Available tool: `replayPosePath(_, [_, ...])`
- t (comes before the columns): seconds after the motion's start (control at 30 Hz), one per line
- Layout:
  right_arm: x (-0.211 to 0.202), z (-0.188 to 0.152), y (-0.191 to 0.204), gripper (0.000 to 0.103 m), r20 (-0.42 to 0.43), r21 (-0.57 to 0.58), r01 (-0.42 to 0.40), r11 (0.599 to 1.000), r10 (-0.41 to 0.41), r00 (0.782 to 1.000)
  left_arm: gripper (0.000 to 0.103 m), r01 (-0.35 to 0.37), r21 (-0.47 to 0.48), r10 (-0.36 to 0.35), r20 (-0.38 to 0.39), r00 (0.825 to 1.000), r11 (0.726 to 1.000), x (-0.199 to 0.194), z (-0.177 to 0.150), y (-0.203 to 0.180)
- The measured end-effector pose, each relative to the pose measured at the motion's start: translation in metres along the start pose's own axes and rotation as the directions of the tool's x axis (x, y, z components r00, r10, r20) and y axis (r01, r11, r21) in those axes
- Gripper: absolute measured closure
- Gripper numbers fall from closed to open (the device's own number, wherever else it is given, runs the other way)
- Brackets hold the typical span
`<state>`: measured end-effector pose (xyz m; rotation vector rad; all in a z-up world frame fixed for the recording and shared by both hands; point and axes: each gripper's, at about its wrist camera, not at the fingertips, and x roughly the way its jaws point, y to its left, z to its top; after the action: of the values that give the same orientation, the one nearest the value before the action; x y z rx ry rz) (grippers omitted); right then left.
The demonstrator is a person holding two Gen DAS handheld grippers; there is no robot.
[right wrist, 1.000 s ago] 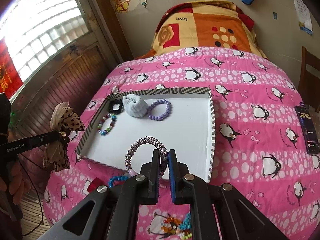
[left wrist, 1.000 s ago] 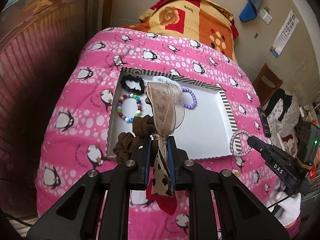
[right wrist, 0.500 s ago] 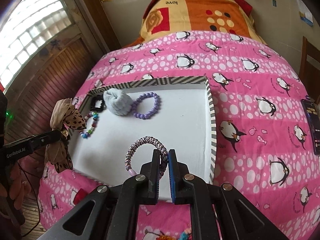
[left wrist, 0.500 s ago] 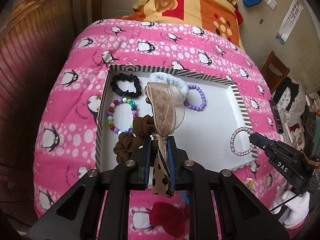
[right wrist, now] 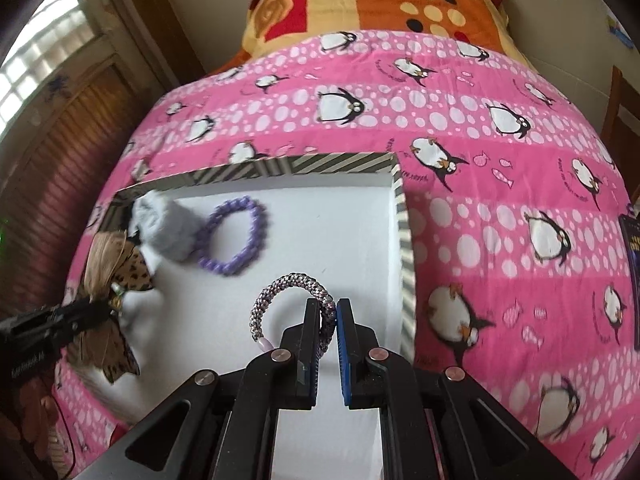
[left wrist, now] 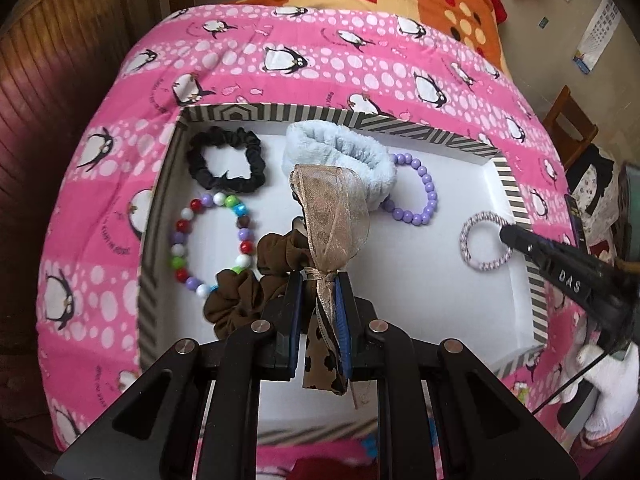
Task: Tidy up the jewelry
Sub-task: 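Carry both items into the white tray and open both tools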
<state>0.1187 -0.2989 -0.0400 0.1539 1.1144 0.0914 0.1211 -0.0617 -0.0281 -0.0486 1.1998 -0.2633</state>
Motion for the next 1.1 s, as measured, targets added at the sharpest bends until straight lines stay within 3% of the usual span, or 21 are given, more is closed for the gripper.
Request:
replayPosePath(0.37, [0.042,0.043,-0.003,0.096,-0.021,0.003,0.076,0.997,-0.076,0.997,0.088,-0.025,-0.025,0.024,-0.027,0.999,0.999,0.027,0.015,-0.002])
replayPosePath(0.63, [0.047,0.052,-0.007,0.096,-0.003,0.045,0.053,0.998,-0.053,0.999,0.088,-0.037,-0.049,0.036,-0.022,0.999,0.998,0.029,0.018,-0.002])
replayPosePath(0.8, [0.042,0.05,-0.008,0.095,0.005,0.069,0.029,0.997,-0.03,1.0,0.074,-0.033,-0.077,0.031,-0.026,0.999,0.997,0.025,0.017,0.003])
replayPosePath(1.0, [0.014,0.04,-0.007,0.094,0.046,0.075,0.015,0.997,-0.018,0.999,0.043,-0.003,-0.12,0.004,0.009,1.0,0.993,0.002,0.01,0.011])
replayPosePath(1.03, [0.007,0.038,-0.006,0.092,0.058,0.074,0.01,0.997,-0.014,0.998,0.038,0.006,-0.128,-0.004,0.014,1.0,0.992,-0.002,0.008,0.013])
replayPosePath(1.1, [-0.005,0.034,-0.003,0.075,0.079,0.073,-0.009,0.997,0.004,0.997,0.038,0.02,-0.139,-0.018,0.017,1.0,0.99,-0.009,0.004,0.016])
